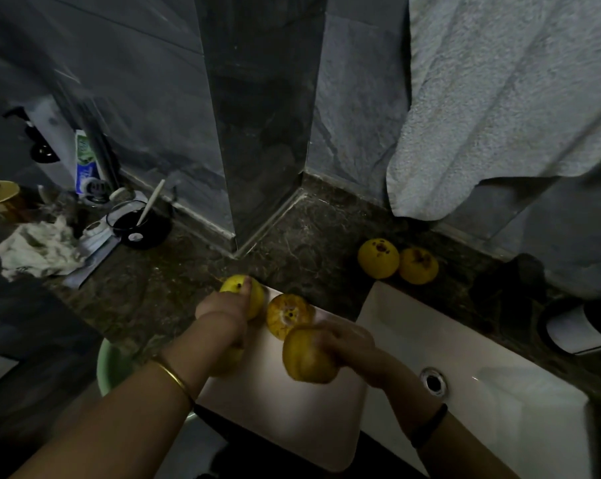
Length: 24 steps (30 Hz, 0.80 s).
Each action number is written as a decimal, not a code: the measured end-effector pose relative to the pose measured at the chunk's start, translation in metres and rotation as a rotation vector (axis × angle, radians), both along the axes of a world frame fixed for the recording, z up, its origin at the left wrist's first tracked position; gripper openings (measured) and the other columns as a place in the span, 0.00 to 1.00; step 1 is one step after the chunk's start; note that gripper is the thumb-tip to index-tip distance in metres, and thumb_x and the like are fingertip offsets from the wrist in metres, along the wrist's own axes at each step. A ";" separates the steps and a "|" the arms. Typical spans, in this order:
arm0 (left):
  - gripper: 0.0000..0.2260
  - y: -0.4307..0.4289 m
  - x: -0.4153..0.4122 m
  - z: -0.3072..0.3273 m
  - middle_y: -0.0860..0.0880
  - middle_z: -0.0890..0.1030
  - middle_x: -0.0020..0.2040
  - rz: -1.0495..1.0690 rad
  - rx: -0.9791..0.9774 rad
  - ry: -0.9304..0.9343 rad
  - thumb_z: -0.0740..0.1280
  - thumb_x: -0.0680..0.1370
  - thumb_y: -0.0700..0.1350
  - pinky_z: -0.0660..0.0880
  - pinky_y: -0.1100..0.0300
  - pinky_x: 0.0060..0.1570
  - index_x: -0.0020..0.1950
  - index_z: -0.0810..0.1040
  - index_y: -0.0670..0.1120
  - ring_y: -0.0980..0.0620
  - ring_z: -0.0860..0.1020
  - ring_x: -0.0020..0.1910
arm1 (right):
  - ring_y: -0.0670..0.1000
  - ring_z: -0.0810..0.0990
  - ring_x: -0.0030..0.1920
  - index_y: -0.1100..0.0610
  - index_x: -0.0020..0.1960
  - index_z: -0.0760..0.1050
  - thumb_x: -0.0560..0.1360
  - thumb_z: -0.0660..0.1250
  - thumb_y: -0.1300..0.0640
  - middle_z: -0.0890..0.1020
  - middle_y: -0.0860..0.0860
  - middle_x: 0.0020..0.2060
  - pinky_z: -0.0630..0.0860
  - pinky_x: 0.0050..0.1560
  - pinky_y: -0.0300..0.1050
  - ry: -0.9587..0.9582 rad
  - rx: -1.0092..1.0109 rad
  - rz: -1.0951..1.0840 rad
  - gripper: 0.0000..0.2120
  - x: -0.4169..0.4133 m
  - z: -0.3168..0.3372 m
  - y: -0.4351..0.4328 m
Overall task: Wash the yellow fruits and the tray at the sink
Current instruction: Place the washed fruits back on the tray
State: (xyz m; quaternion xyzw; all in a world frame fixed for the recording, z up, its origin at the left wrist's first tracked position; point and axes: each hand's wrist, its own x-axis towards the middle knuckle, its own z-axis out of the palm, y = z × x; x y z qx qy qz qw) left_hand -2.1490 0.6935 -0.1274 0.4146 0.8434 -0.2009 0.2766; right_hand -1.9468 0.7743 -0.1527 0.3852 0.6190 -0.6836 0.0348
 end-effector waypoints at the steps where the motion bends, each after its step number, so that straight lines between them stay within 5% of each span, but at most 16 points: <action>1: 0.52 0.000 0.000 0.000 0.45 0.65 0.73 0.001 0.002 -0.002 0.74 0.71 0.50 0.71 0.51 0.62 0.77 0.34 0.56 0.43 0.66 0.70 | 0.48 0.75 0.55 0.50 0.62 0.70 0.68 0.73 0.45 0.74 0.47 0.54 0.76 0.52 0.41 -0.021 0.035 0.065 0.26 -0.002 -0.004 -0.005; 4: 0.52 0.000 0.001 0.002 0.45 0.66 0.73 0.000 0.008 -0.011 0.74 0.71 0.49 0.71 0.52 0.62 0.77 0.34 0.55 0.44 0.66 0.70 | 0.44 0.73 0.55 0.47 0.64 0.63 0.62 0.76 0.47 0.71 0.47 0.59 0.75 0.50 0.37 -0.043 0.127 0.163 0.36 -0.008 -0.018 -0.018; 7: 0.52 0.000 0.001 0.003 0.44 0.66 0.73 0.006 0.018 -0.020 0.74 0.71 0.49 0.72 0.52 0.61 0.77 0.35 0.55 0.44 0.67 0.70 | 0.45 0.75 0.58 0.46 0.64 0.63 0.60 0.77 0.47 0.73 0.47 0.59 0.75 0.59 0.47 -0.068 0.263 0.236 0.37 -0.009 -0.028 -0.027; 12: 0.52 0.001 0.000 0.002 0.46 0.67 0.72 0.002 0.015 -0.020 0.75 0.70 0.48 0.72 0.52 0.60 0.77 0.36 0.55 0.44 0.67 0.70 | 0.44 0.75 0.58 0.44 0.63 0.65 0.57 0.78 0.42 0.73 0.41 0.58 0.73 0.60 0.50 -0.061 0.464 0.311 0.39 -0.010 -0.043 -0.041; 21: 0.50 0.003 0.001 0.003 0.46 0.67 0.72 -0.013 0.005 -0.016 0.74 0.71 0.47 0.71 0.53 0.61 0.78 0.37 0.53 0.44 0.67 0.70 | 0.44 0.70 0.59 0.49 0.68 0.65 0.61 0.81 0.51 0.70 0.44 0.59 0.67 0.54 0.30 -0.028 0.543 0.267 0.40 -0.032 -0.046 -0.058; 24: 0.51 0.003 0.001 0.003 0.45 0.66 0.72 -0.007 -0.002 -0.017 0.74 0.71 0.47 0.71 0.53 0.61 0.77 0.37 0.53 0.44 0.67 0.70 | 0.51 0.72 0.62 0.50 0.68 0.64 0.61 0.80 0.47 0.70 0.47 0.64 0.70 0.58 0.43 -0.057 0.634 0.351 0.40 -0.037 -0.044 -0.055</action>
